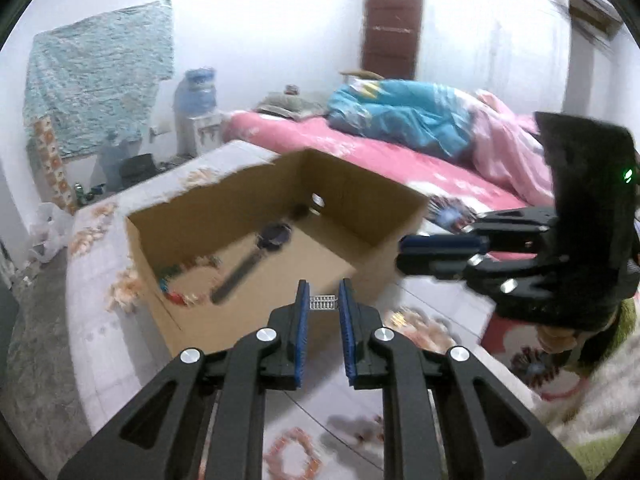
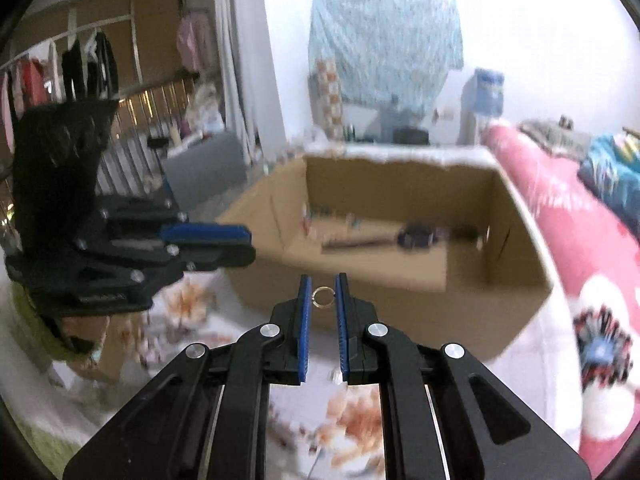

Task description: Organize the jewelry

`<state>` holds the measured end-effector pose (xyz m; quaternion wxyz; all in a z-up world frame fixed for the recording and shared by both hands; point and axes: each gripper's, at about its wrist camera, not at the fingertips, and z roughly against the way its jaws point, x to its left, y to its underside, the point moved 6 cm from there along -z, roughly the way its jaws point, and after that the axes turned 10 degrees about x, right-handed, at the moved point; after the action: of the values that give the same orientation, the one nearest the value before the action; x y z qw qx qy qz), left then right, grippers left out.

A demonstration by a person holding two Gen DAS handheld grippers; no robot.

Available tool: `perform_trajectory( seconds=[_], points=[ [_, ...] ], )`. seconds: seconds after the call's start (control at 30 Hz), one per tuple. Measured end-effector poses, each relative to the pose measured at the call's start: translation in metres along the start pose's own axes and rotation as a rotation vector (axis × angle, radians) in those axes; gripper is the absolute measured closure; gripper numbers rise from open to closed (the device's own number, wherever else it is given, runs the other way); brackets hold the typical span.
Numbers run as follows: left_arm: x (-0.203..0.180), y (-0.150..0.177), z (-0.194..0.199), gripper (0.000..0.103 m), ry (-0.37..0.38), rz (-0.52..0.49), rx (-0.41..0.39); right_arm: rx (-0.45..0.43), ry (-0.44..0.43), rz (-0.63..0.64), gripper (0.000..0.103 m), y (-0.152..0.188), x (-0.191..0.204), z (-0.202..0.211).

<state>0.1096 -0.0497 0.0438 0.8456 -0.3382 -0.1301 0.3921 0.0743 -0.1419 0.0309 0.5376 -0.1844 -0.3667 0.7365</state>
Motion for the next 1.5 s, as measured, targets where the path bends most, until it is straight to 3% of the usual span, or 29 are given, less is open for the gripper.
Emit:
perform_trajectory(
  seconds=[0.1,0.23,0.37,0.47,0.63,0.8,0.93,1.1,1.23,1.4,1.5],
  points=[
    [0.024,-0.010,-0.018,0.089,-0.046,0.041,0.047,0.020,-0.026,-0.043,0.093,-0.020,-0.016,-0.022],
    [0.043,-0.015,-0.047,0.089,-0.087,0.080,0.131,0.160,-0.058,-0.120,0.093,-0.036,-0.030,-0.077],
    [0.053,-0.018,-0.074,0.089,-0.120,0.082,0.195,0.292,-0.070,-0.185,0.093,-0.035,-0.042,-0.121],
    [0.059,-0.017,-0.086,0.089,-0.172,0.091,0.232,0.337,-0.067,-0.218,0.089,-0.029,-0.048,-0.132],
    [0.064,-0.013,-0.084,0.088,-0.160,0.117,0.223,0.294,-0.101,-0.251,0.080,-0.033,-0.057,-0.115],
    [0.067,-0.013,-0.073,0.086,-0.161,0.132,0.186,0.215,-0.124,-0.302,0.080,-0.040,-0.072,-0.089],
    [0.065,-0.015,-0.047,0.086,-0.151,0.149,0.097,0.144,-0.150,-0.331,0.080,-0.045,-0.079,-0.065],
    [0.045,-0.014,-0.006,0.086,-0.081,0.111,-0.023,0.040,-0.159,-0.311,0.076,-0.042,-0.079,-0.021],
    [0.015,-0.002,0.013,0.086,0.019,0.037,-0.046,-0.020,-0.151,-0.255,0.075,-0.024,-0.070,0.013],
    [-0.030,0.024,0.002,0.083,0.180,-0.030,0.035,0.011,-0.139,-0.256,0.075,0.013,-0.066,0.021],
    [-0.046,0.037,-0.024,0.083,0.195,-0.033,0.108,0.063,-0.128,-0.309,0.075,0.038,-0.069,0.008]
  ],
)
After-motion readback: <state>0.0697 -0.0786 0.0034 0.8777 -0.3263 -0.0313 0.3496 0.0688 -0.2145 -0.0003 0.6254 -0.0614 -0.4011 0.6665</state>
